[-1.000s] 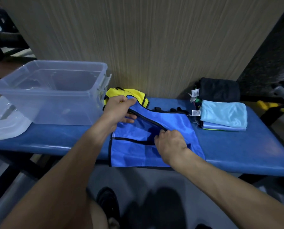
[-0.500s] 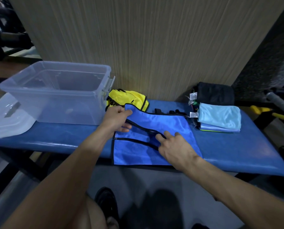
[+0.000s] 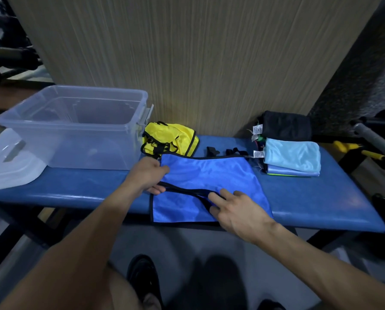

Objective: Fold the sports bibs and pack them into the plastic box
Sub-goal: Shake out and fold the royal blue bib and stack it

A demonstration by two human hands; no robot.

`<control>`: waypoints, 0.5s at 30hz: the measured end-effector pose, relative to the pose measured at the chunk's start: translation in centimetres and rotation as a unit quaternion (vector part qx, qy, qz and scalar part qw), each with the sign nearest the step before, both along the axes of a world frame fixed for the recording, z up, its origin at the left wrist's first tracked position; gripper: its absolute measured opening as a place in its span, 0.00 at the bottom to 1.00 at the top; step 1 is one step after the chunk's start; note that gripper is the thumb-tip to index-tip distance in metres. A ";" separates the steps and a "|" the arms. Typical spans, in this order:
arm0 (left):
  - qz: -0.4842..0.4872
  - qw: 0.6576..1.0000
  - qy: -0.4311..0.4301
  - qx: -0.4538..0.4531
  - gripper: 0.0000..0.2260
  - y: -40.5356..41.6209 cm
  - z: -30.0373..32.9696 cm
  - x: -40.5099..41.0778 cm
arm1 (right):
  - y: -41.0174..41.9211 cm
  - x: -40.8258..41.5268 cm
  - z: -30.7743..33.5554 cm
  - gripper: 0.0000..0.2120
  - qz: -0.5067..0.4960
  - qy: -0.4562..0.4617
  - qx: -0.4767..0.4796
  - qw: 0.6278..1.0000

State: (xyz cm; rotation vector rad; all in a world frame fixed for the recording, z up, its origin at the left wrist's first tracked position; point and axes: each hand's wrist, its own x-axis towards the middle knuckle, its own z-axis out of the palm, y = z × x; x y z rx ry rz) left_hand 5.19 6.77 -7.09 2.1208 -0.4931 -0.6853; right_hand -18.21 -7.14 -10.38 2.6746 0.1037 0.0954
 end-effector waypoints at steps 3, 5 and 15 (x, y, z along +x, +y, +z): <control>-0.004 1.000 -0.016 0.007 0.13 0.0 0.2 0.1 | -0.5 -1.2 0.6 0.09 0.019 -0.100 0.106 0.989; -0.025 0.997 -0.054 0.048 0.13 0.0 0.4 0.2 | -1.5 -1.8 1.2 0.11 -0.058 -0.175 0.173 0.968; -0.203 0.880 -0.430 -0.016 0.13 -4.0 -0.3 -5.9 | -6.9 -2.5 -0.4 0.18 -0.444 -0.145 0.266 0.843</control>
